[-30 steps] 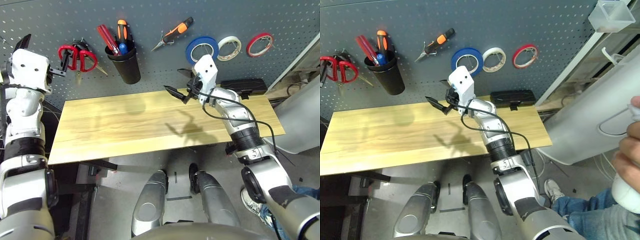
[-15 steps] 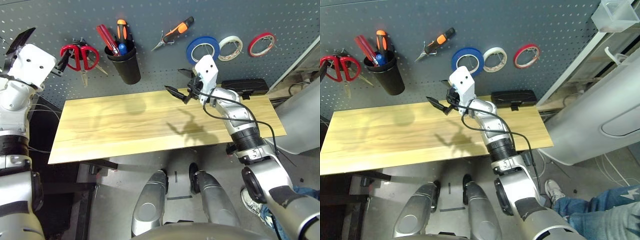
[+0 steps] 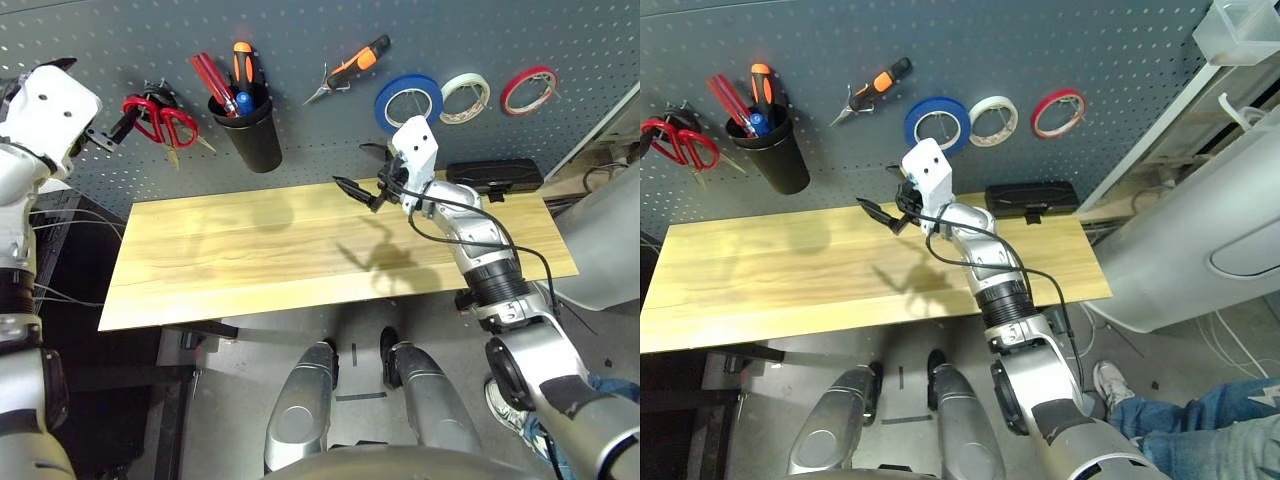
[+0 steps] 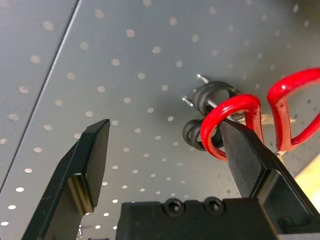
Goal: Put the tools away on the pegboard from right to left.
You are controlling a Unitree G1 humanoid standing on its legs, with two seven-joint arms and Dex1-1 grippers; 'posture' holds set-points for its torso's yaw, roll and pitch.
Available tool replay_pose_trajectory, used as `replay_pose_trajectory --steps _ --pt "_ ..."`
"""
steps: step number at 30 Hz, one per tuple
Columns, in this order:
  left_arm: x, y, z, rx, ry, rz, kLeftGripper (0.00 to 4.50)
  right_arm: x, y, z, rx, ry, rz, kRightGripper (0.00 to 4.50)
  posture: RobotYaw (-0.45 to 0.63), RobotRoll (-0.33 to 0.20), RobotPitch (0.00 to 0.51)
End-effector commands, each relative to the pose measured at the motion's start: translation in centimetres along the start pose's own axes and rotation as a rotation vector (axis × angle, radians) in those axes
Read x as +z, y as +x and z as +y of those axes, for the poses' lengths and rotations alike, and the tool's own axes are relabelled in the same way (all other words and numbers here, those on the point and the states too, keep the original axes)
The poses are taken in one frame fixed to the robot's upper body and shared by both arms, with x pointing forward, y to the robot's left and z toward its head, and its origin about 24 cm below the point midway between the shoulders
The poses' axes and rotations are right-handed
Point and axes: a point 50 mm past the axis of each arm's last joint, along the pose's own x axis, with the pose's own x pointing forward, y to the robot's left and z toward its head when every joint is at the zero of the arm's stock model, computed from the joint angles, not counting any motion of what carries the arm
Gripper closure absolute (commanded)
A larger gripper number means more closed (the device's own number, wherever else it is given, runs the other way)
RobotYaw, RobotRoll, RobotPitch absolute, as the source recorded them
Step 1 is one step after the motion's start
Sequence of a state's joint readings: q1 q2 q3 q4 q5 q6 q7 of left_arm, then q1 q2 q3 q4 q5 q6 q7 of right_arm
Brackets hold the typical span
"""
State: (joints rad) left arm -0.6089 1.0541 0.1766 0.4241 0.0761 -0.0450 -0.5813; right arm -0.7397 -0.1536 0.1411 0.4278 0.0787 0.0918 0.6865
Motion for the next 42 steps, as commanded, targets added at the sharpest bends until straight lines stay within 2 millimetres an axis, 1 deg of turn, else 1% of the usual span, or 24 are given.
replay_pose_trajectory --steps 1,3,8,11,13,15,17,21,26,29,31,32,35,39,42 --pt "-0.1 0.3 -1.5 -0.140 0.011 0.072 0.03 -0.1 0.0 0.6 0.030 -0.002 -0.004 0.00 0.15 0.000 0.244" --pt "0.3 0.3 -1.2 -0.146 0.004 0.077 0.03 0.0 0.0 0.7 0.036 -0.002 -0.012 0.00 0.15 0.000 0.244" --pt "1.2 0.3 -0.2 -0.143 0.014 0.073 0.03 1.1 0.1 1.3 0.091 -0.015 -0.071 0.00 0.15 0.000 0.244" --pt "1.2 0.4 0.5 -0.101 -0.018 0.076 0.03 3.0 0.5 2.0 0.136 -0.007 -0.151 0.00 0.16 0.000 0.243" --pt "0.7 0.5 0.8 -0.061 -0.101 0.082 0.03 5.1 1.0 2.4 0.157 -0.008 -0.236 0.00 0.15 0.000 0.241" --pt "0.2 0.5 0.9 -0.037 -0.164 0.098 0.03 6.3 1.3 2.8 0.170 -0.013 -0.283 0.00 0.15 0.000 0.241" --pt "-0.1 0.4 0.9 -0.025 -0.196 0.113 0.03 6.8 1.5 2.9 0.178 -0.017 -0.298 0.00 0.15 0.000 0.241" --pt "-1.2 -0.1 0.8 0.017 -0.344 0.194 0.03 7.9 1.9 3.6 0.221 -0.025 -0.333 0.00 0.17 0.000 0.236" --pt "-1.7 -0.5 1.3 0.112 -0.514 0.233 0.03 8.2 2.0 3.9 0.248 -0.028 -0.333 0.00 0.18 0.000 0.232" --pt "-2.0 -0.7 2.0 0.170 -0.567 0.253 0.03 8.0 2.1 3.9 0.252 -0.029 -0.321 0.00 0.18 0.000 0.230" --pt "-2.0 -0.9 2.4 0.195 -0.567 0.267 0.03 7.9 2.2 3.9 0.251 -0.033 -0.311 0.00 0.18 0.000 0.231" --pt "-1.9 -1.0 2.7 0.204 -0.562 0.266 0.03 7.8 2.2 3.8 0.251 -0.034 -0.305 0.00 0.18 0.000 0.238" --pt "-1.5 -1.1 3.1 0.200 -0.546 0.270 0.03 7.7 2.2 3.7 0.249 -0.036 -0.294 0.00 0.18 0.000 0.238" --pt "-0.7 -1.1 3.2 0.153 -0.531 0.276 0.03 7.6 2.2 3.7 0.248 -0.037 -0.286 0.00 0.18 0.000 0.239" --pt "-0.9 -1.2 2.9 0.142 -0.535 0.285 0.03 7.7 2.2 3.7 0.247 -0.034 -0.289 0.00 0.18 0.000 0.239"
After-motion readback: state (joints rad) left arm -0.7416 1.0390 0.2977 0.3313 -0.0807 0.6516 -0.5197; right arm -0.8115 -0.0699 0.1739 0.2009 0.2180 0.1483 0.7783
